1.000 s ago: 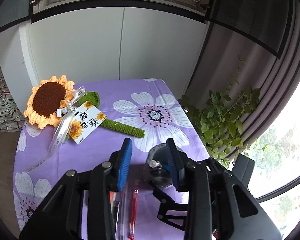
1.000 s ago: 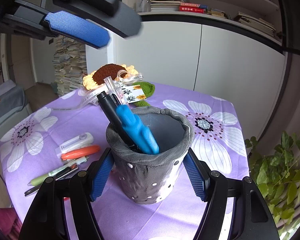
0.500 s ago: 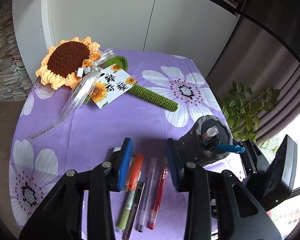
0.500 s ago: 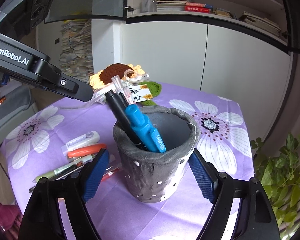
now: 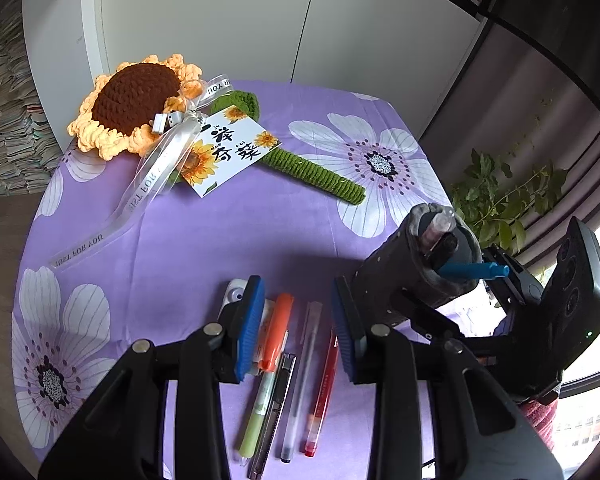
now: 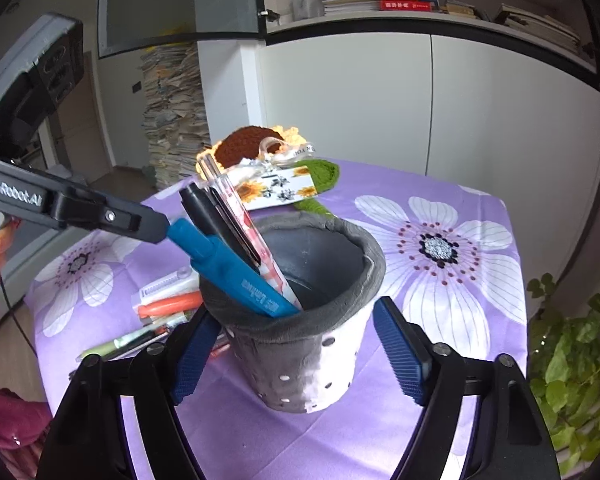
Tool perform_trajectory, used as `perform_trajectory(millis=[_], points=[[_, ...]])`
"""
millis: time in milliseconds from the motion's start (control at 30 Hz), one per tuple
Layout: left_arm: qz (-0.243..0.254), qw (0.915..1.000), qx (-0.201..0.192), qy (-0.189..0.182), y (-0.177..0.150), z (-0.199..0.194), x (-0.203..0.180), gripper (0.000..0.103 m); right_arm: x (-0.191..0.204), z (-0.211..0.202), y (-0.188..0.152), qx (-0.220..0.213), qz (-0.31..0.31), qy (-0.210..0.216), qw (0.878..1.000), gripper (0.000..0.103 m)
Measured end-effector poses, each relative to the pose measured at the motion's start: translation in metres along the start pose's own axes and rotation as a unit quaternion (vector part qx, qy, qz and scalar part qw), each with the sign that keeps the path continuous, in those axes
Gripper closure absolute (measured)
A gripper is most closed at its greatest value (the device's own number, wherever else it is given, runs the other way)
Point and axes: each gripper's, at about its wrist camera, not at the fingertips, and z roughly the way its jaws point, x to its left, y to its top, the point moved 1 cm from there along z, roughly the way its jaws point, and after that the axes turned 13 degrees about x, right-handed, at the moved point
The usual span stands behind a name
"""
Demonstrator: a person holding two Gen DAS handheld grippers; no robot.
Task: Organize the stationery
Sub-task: 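Move the left gripper to the table and grasp the red gel pen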
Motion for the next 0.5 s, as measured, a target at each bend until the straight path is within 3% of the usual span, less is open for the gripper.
perform_trajectory(millis=[300, 500], points=[[0.015, 0.9996, 0.025, 0.003, -0.004, 0.018, -0.009, 0.072, -0.011, -0.002, 0.001, 0.003, 0.013, -0.090, 0.996, 0.031], [0.043, 0.9973, 0.059, 0.002, -0.008, 0.047, -0.028, 0.072, -0.014, -0.004, 0.000, 0.001, 0.020, -0.083, 0.996, 0.031]])
